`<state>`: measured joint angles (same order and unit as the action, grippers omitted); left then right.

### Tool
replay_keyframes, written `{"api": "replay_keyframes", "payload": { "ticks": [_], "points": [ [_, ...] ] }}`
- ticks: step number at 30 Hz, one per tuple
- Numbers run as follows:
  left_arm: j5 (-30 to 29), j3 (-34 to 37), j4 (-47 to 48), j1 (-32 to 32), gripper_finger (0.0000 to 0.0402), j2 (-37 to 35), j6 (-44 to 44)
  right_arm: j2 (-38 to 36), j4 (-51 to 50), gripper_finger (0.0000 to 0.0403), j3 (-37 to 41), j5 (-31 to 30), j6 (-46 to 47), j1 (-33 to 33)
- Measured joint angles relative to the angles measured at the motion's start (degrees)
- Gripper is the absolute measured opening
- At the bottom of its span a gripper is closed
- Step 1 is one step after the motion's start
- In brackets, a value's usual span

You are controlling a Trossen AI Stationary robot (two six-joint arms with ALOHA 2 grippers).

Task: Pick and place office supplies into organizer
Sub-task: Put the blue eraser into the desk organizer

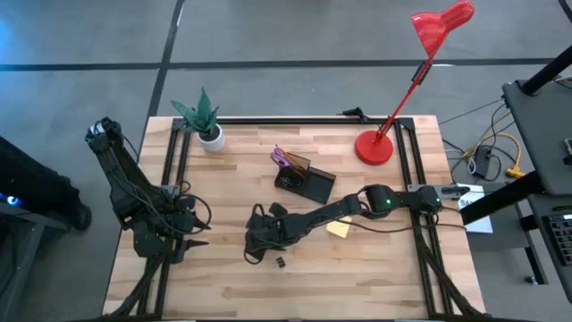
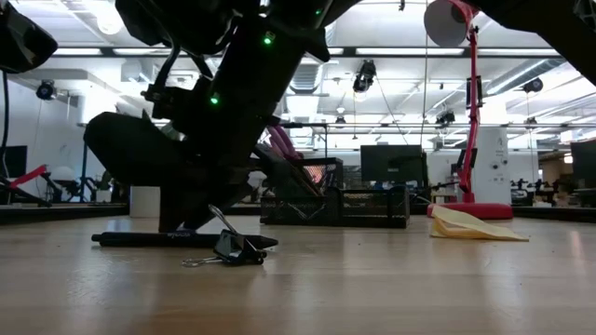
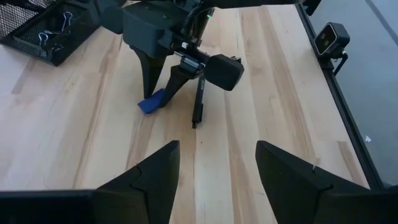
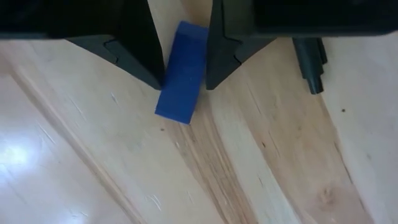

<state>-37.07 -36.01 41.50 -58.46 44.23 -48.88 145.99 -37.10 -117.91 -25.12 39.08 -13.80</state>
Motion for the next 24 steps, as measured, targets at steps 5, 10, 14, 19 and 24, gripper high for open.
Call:
{"api": "replay_keyframes", "payload": {
  "ticks": [5, 10, 14, 19, 24],
  "points": [
    [-0.4, 0.0, 0.0, 0.1, 0.0196, 0.0, 0.0, -0.1, -1.7, 0.0079, 0.0, -0.3, 0.2, 0.0],
    [-0.4, 0.0, 0.0, 0.1, 0.0196, 0.0, 0.0, -0.3, -3.5, 0.006, -1.7, -0.9, 0.7, 0.1],
    [-0.4, 0.0, 0.0, 0.2, 0.0196, 0.0, 0.0, 0.2, -10.2, 0.0053, -6.1, -6.5, 0.8, 0.3],
    [-0.6, 0.0, -0.1, 0.5, 0.0196, 0.0, 0.0, -0.8, -21.7, 0.0051, -14.0, -12.0, 6.4, 0.5],
    [-0.7, 0.0, -0.2, 0.6, 0.0196, 0.0, 0.0, -4.9, -28.4, 0.0051, -15.4, -16.9, 12.1, -0.3]
  ]
}}
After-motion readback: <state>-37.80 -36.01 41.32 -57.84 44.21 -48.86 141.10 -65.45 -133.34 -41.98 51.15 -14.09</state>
